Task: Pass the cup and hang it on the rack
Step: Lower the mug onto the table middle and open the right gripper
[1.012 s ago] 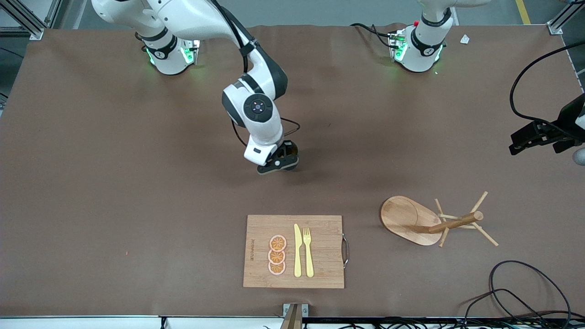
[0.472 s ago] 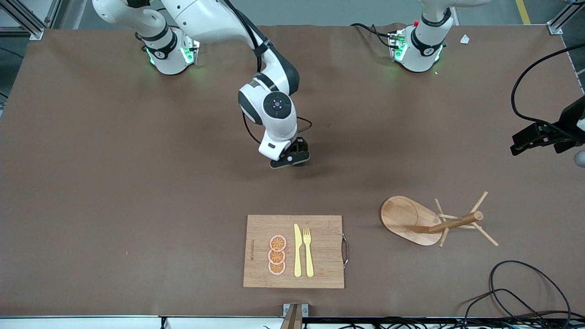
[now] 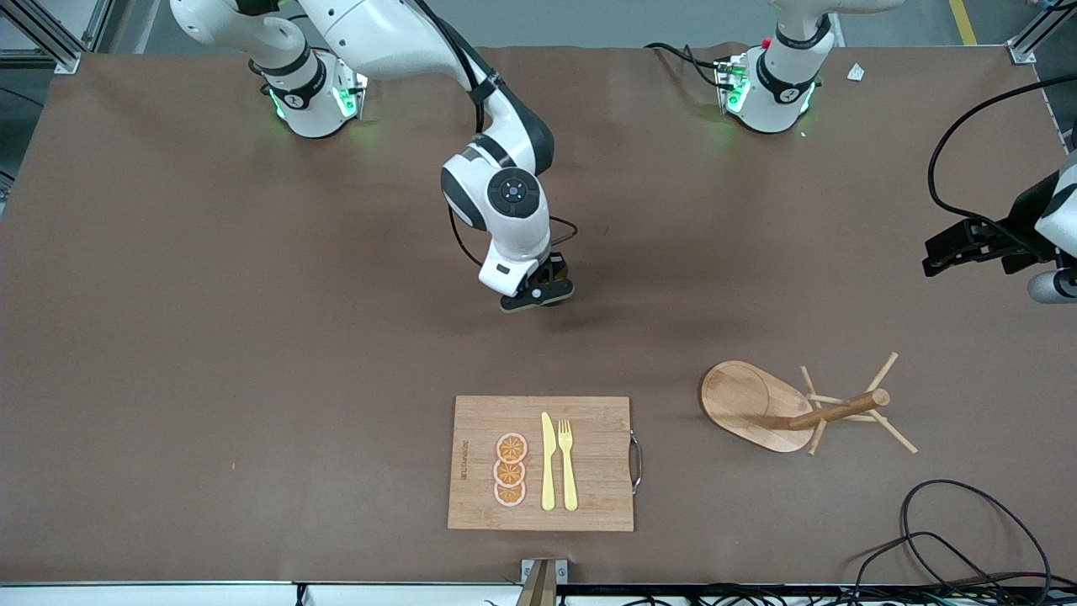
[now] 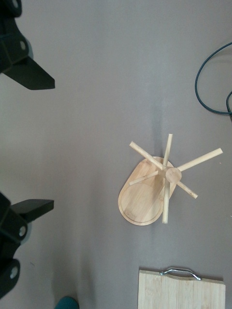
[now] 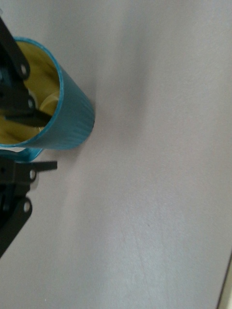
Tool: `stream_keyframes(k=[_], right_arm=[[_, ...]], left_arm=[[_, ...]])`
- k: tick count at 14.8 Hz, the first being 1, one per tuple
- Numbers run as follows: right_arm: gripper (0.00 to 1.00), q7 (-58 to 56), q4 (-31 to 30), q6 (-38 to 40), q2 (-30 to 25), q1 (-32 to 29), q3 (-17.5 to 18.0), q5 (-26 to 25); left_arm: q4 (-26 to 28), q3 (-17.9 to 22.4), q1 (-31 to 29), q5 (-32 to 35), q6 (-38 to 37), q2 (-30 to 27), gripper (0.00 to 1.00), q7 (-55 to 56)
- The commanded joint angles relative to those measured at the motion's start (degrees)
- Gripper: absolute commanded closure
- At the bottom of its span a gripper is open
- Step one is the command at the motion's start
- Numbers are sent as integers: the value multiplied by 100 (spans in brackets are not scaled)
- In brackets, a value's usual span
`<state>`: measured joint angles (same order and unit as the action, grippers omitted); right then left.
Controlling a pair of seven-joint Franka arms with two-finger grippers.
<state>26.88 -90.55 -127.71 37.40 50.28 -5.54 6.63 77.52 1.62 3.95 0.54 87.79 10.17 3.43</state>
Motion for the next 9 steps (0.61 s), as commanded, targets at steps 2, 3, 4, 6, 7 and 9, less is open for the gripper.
stream_keyframes(k=[2, 3, 4, 6, 7, 9], right_arm=[[0, -94, 537, 955, -118, -229, 9, -4], [0, -269, 555, 1306, -371, -386, 0, -4], [0, -332, 547, 1571, -574, -527, -18, -13], [0, -271, 547, 2037, -899, -974, -97, -13], [0, -280, 547, 2344, -1057, -1238, -97, -4], [0, -332, 547, 2714, -1304, -1852, -97, -4]], left_arm=[[-53, 5, -78, 16, -96, -24, 0, 0], [-53, 5, -70, 25, -43, -6, 0, 43], [-53, 14, -35, 25, -17, 37, 0, 227], [-62, -12, 36, 25, 1, 82, 0, 1251], [-62, -56, 71, 25, 1, 82, 0, 1805], [-62, -196, 325, 52, 27, 178, 0, 2851]])
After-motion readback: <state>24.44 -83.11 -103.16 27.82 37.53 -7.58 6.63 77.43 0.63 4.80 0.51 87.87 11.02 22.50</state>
